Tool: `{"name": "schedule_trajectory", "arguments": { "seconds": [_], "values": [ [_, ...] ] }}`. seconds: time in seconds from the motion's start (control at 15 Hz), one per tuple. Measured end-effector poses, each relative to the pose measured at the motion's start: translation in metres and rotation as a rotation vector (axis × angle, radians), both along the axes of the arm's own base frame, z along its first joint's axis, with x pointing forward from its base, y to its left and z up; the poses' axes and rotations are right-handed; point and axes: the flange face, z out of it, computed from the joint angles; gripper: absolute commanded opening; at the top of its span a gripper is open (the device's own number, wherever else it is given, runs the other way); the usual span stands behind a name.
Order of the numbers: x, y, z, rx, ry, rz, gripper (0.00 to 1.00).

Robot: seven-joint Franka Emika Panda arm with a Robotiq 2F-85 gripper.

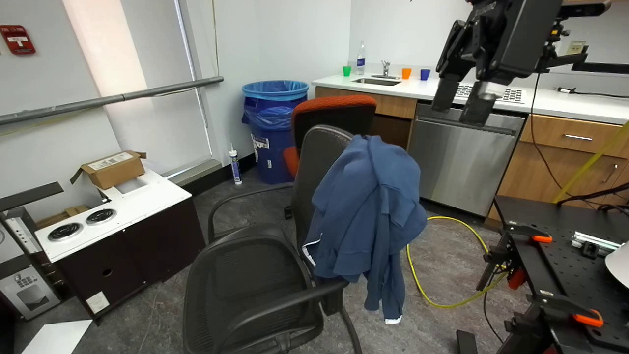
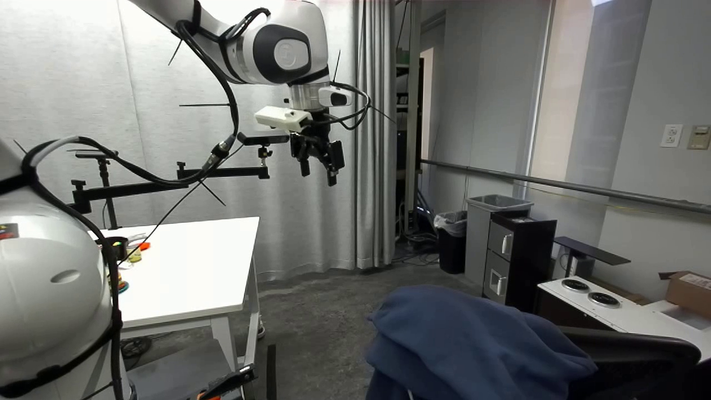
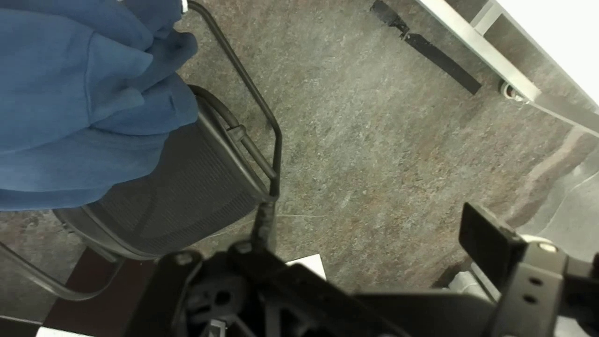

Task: Stretch the hoodie on the backrest of the chair

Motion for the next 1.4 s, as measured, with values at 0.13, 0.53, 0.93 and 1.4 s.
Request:
{"name": "schedule_trajectory", "arguments": {
  "seconds": [0.13,0.53,0.93,1.4],
  "values": [
    [0.004,-0.011,0.000,-0.051,-0.013,-0.041,1.00],
    [0.013,-0.039,0.000,-0.195,-0.067,-0.188,1.00],
    [0.018,-0.078,-0.008,-0.227,-0.112,-0.439,1.00],
    [0.020,-0.118,-0.022,-0.236,-0.102,-0.682,1.00]
  ]
}}
